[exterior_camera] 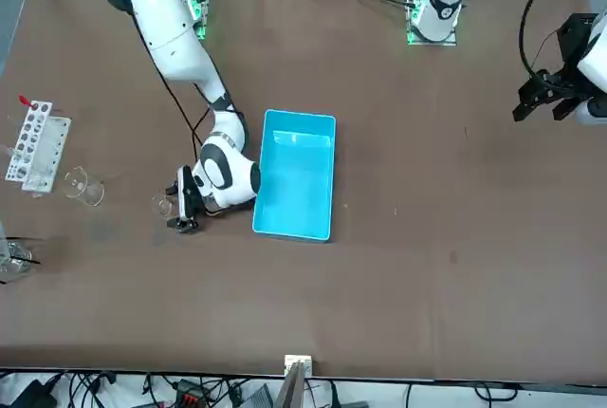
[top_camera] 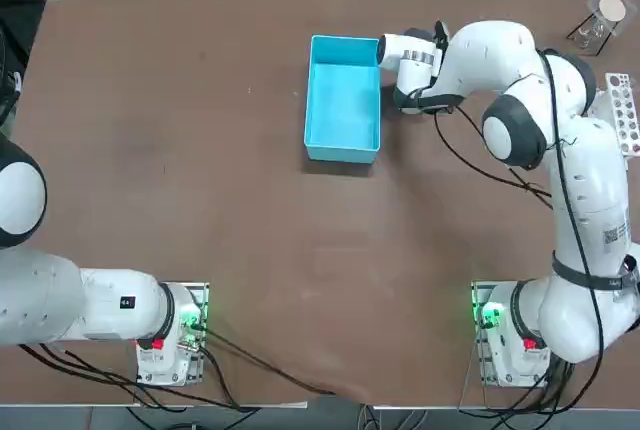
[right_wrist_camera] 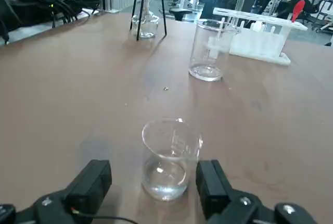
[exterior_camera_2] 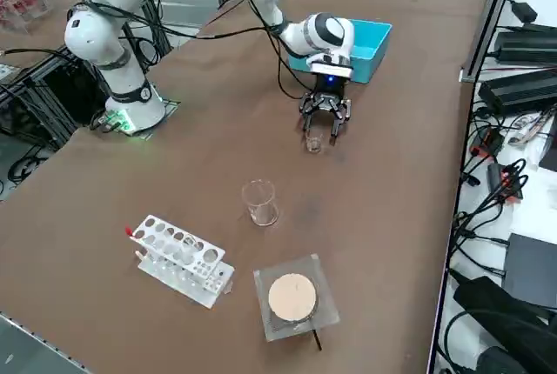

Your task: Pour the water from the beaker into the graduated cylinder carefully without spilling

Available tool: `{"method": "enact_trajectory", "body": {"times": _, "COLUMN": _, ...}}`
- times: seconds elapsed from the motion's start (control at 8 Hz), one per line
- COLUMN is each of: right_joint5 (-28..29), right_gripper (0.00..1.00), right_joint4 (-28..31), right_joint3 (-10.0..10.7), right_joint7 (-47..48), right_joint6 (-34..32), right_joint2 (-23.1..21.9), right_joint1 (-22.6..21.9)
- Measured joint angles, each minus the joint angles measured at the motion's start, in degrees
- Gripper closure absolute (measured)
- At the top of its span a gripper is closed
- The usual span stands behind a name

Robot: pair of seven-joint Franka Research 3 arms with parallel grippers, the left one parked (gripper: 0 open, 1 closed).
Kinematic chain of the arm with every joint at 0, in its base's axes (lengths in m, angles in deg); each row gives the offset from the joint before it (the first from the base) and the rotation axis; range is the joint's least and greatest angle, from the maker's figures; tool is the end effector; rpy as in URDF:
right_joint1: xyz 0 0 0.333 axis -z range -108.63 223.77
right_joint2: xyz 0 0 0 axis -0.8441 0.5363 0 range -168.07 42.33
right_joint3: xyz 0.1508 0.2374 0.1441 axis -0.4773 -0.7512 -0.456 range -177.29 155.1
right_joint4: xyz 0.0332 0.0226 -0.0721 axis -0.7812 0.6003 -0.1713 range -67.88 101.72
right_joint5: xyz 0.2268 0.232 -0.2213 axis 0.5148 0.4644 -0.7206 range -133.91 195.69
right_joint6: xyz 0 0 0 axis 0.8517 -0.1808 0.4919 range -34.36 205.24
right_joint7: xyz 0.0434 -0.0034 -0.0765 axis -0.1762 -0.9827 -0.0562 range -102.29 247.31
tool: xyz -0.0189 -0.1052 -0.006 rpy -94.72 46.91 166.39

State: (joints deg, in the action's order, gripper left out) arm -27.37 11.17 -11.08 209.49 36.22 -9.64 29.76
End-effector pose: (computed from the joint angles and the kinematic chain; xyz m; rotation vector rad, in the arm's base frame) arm 0.6071 0.2262 0.1125 1.6707 -1.3617 0.9873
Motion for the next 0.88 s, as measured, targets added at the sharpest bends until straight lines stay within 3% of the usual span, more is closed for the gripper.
{"method": "enact_trajectory", "body": {"times": 0.88, "right_joint5": -0.45, "right_gripper": 0.05, "right_joint4": 0.03, "right_joint3": 1.84, "right_joint7": 3.21, "right_joint6": -0.61, "right_joint2": 2.91, "right_joint1": 0.61}}
